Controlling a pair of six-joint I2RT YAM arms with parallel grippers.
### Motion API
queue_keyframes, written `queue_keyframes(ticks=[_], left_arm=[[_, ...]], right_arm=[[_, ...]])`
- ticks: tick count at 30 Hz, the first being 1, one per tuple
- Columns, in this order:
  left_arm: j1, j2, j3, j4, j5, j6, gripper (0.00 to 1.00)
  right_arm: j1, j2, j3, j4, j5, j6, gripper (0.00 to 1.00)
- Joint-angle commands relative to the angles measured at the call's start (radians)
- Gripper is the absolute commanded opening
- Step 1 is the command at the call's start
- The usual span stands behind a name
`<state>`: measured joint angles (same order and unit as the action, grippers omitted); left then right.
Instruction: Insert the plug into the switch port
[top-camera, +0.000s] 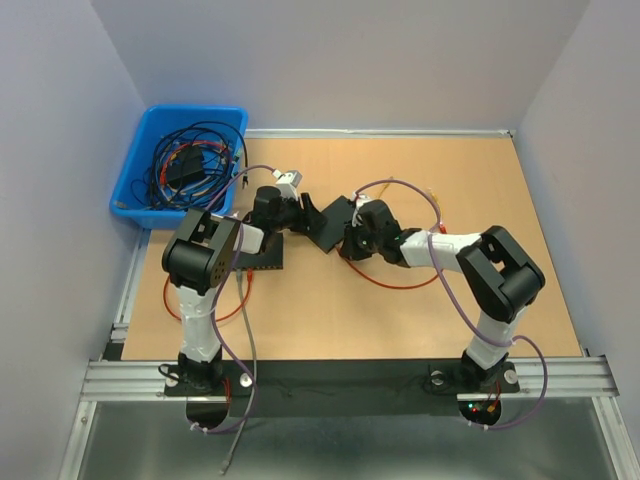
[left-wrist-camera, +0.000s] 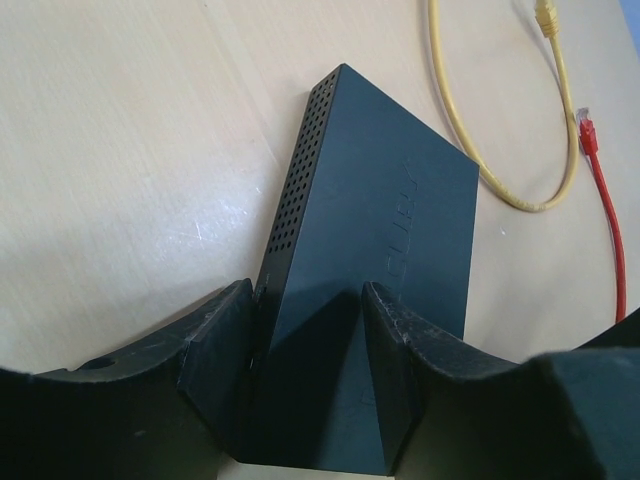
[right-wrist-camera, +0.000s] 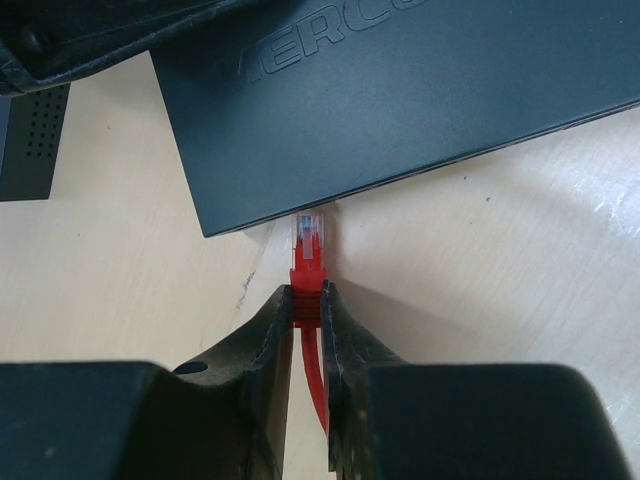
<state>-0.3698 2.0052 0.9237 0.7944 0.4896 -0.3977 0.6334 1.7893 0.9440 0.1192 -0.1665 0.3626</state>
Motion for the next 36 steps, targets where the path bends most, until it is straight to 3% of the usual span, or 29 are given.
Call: queue_keyframes(ticks=[1,36], left_arm=[[0.0,0.003,-0.014,0.026,0.011,0.003,0.58],[-0.001,0.001,-0.04,0.049,-0.009,0.008,0.56]], right_arm=[[0.028,0.007,0.053,0.048,0.036,0.001,0.01],[0.111,-0.008,0.079,-0.05,0.16,-0.007,0.0]])
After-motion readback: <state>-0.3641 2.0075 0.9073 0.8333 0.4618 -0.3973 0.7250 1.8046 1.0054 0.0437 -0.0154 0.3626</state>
